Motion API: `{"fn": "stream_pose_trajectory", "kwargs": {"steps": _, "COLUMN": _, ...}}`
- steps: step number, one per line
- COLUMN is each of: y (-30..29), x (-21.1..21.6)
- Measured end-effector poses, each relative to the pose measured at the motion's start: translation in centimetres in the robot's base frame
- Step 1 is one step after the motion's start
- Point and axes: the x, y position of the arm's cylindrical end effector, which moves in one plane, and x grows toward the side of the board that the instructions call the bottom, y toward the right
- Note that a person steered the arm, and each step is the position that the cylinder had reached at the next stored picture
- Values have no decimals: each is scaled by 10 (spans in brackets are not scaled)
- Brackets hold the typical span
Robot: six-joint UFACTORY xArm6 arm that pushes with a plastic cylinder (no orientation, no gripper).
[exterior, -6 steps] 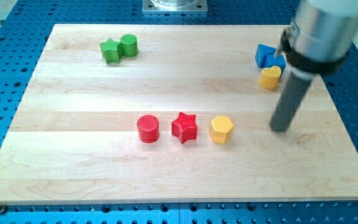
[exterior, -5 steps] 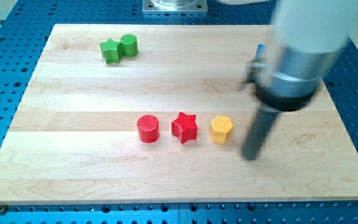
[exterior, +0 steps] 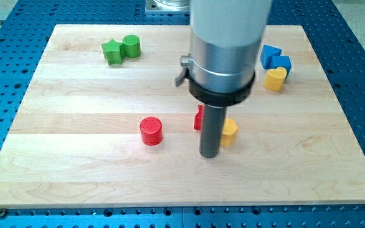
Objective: Push the hexagon to the bottom left of the heart
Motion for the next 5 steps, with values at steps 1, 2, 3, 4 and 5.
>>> {"fn": "stream_pose_trajectory", "kwargs": {"steps": 1, "y": 25, "x": -40}}
{"fn": "stream_pose_trajectory", "kwargs": {"steps": 2, "y": 54, "x": -89}}
{"fn": "stream_pose_trajectory", "kwargs": {"steps": 3, "y": 68, "x": -102}}
{"fn": "stream_pose_trajectory", "kwargs": {"steps": 4, "y": 24, "x": -106}}
{"fn": "stream_pose_trajectory", "kwargs": {"steps": 5, "y": 40, "x": -123}}
